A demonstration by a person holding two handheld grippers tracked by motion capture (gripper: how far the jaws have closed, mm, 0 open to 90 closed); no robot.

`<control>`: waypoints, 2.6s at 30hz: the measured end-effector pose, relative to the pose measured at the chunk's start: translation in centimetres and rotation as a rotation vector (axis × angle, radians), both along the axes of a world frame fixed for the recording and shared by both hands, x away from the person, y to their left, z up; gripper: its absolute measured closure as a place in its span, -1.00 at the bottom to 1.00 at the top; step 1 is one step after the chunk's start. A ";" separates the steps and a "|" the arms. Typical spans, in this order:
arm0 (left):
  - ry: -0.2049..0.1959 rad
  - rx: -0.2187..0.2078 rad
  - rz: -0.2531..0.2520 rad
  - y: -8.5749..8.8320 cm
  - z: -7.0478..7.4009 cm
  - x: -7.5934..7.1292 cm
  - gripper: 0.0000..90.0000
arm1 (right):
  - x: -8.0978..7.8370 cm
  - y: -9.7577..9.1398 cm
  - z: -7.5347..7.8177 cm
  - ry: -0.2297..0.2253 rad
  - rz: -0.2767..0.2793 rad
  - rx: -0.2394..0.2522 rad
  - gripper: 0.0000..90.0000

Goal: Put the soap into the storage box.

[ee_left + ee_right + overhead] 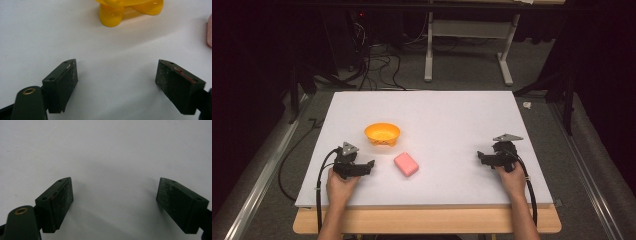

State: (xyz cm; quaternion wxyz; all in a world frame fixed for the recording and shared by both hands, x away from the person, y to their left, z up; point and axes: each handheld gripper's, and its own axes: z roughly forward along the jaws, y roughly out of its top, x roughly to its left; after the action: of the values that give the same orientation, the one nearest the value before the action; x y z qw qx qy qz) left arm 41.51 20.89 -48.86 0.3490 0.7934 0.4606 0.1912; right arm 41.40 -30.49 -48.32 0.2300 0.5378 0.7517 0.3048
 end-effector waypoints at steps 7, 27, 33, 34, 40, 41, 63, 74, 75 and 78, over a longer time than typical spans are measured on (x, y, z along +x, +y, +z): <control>0.000 -0.002 0.000 0.0 0.0 0.0 -0.59 | 0.0 0.0 0.0 0.000 0.000 0.000 -0.68; 0.005 0.006 0.009 -0.1 0.1 0.1 -0.60 | 0.0 0.0 0.0 -0.001 0.003 -0.003 -0.68; 0.009 0.019 0.018 -0.3 0.2 0.0 -0.61 | 0.0 0.0 0.0 -0.001 0.003 -0.003 -0.68; 0.009 0.019 0.018 -0.3 0.2 0.0 -0.61 | 0.0 0.0 0.0 -0.001 0.003 -0.003 -0.68; 0.000 0.036 0.032 -0.3 0.5 -0.1 -0.53 | 0.0 0.0 0.0 -0.001 0.002 -0.003 -0.68; 0.003 0.030 0.032 -0.3 0.5 -0.1 -0.52 | 0.0 0.0 0.0 -0.001 0.003 -0.004 -0.68; -0.001 -0.040 0.036 -0.4 2.4 -1.6 -0.51 | 0.0 0.0 0.0 0.000 0.002 -0.003 -0.68; -0.014 -0.044 0.006 -1.5 3.6 -2.3 -0.53 | 0.0 0.0 0.0 0.000 0.002 -0.003 -0.68; -0.014 -0.048 -0.007 -1.7 3.8 -2.3 -0.54 | 0.0 0.0 0.0 0.000 0.003 -0.004 -0.68; -0.011 -0.046 -0.018 -2.0 4.0 -2.3 -0.54 | 0.0 0.0 0.0 0.000 0.003 -0.003 -0.68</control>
State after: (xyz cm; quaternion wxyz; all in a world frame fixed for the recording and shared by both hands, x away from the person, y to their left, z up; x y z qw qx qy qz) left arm 39.23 18.89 -44.88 0.3713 0.7884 0.4556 0.1817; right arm 41.40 -30.51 -48.32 0.2305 0.5364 0.7527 0.3041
